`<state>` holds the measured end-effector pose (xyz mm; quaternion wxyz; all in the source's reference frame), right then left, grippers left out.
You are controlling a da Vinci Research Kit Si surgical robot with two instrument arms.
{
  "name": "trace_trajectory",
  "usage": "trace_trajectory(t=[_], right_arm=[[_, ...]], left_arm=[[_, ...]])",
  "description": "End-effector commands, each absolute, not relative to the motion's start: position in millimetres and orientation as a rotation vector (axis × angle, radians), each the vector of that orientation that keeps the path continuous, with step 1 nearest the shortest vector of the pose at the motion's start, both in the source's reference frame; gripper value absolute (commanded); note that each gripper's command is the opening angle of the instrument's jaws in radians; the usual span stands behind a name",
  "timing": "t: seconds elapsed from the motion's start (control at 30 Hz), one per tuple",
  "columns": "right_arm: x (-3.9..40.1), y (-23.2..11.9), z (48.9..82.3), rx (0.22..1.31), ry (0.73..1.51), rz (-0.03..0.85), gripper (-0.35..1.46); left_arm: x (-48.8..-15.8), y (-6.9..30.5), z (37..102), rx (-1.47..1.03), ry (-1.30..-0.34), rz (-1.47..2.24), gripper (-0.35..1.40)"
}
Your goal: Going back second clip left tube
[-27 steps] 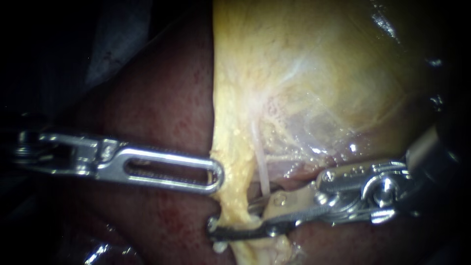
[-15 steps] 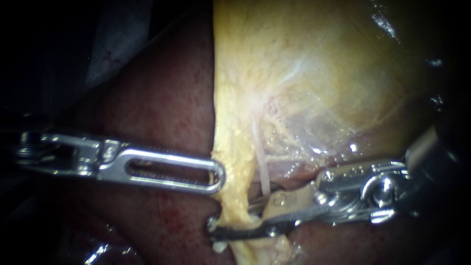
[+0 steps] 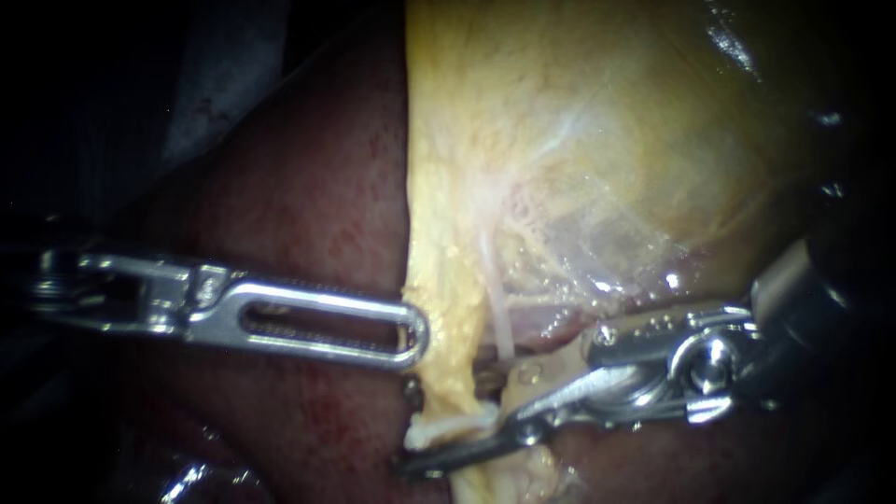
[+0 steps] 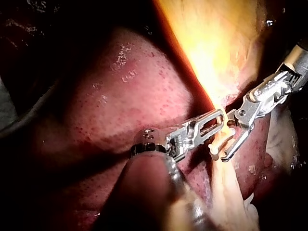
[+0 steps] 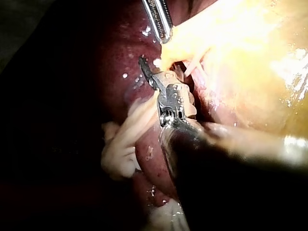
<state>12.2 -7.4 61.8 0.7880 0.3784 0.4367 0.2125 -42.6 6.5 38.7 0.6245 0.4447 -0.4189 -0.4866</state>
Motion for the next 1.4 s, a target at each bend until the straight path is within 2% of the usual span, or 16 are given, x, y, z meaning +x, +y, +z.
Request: trace_trajectory(t=[0.03,0.33,0.73,1.1,1.4], right_arm=[[12.2,-7.5,61.8,0.816,0.94,0.458,0.55],[10.3,-6.8,60.9,0.818,0.943,0.46,0.54],[3.6,-4.1,58.4,0.784,0.961,0.501,0.54],[-3.8,-0.1,55.4,0.714,0.986,0.524,0.54],[-5.3,1.9,53.9,0.674,0.992,0.537,0.55]], left_arm=[[-42.6,6.5,38.7,1.021,-0.962,-1.117,-0.35],[-42.6,6.5,38.7,1.021,-0.962,-1.117,-0.35],[-42.5,6.8,39.0,1.022,-0.961,-1.115,-0.35],[-42.4,6.7,39.5,1.019,-0.961,-1.114,-0.35],[-42.6,6.7,39.7,1.018,-0.962,-1.114,-0.35]])
